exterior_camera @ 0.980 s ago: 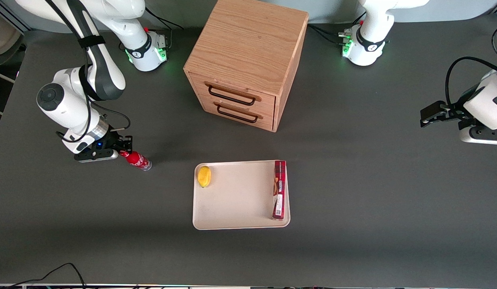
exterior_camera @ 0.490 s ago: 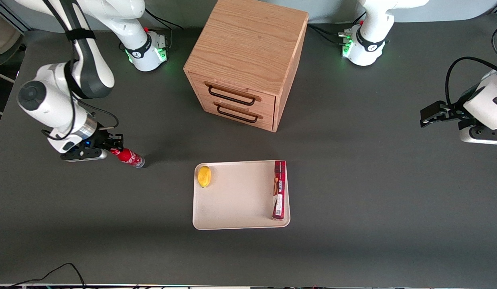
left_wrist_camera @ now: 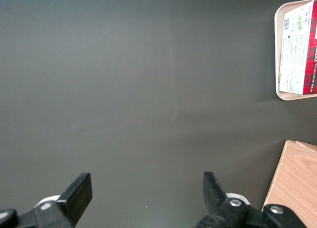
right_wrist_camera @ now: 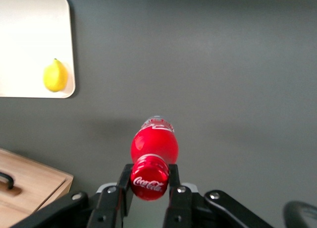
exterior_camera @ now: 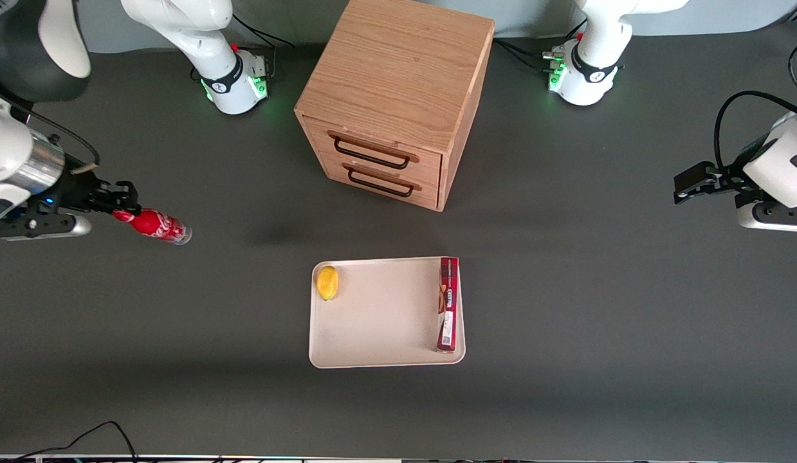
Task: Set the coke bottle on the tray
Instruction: 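Lift the red bottle with the right gripper, then carry the red bottle over the cream tray beside the lemon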
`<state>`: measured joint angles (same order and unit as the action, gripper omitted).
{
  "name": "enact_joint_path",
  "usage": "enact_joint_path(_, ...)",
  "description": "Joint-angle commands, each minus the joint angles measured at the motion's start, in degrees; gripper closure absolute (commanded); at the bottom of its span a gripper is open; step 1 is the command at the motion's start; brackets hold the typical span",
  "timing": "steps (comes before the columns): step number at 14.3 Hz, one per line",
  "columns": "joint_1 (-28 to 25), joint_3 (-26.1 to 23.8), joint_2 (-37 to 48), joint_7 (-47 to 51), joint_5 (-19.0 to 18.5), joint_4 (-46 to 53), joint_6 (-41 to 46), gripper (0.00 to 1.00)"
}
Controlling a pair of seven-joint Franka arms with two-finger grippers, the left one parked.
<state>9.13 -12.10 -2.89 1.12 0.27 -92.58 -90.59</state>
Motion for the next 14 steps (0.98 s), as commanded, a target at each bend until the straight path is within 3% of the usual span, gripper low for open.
enact_joint_path(1,-1.12,-0.38,-10.88,3.34,0.0,18.08,10.49,1.0)
enact_joint_path(7,-15.26,0.58,-30.04,18.71,-6.06,38.23,11.33,1.0)
enact_joint_path(11,-27.21,8.65,-37.7,27.43,-5.98,39.76,-2.45,1.0)
enact_joint_path(14,-30.57,9.63,-42.45,34.71,-5.98,39.76,-13.87,1.0)
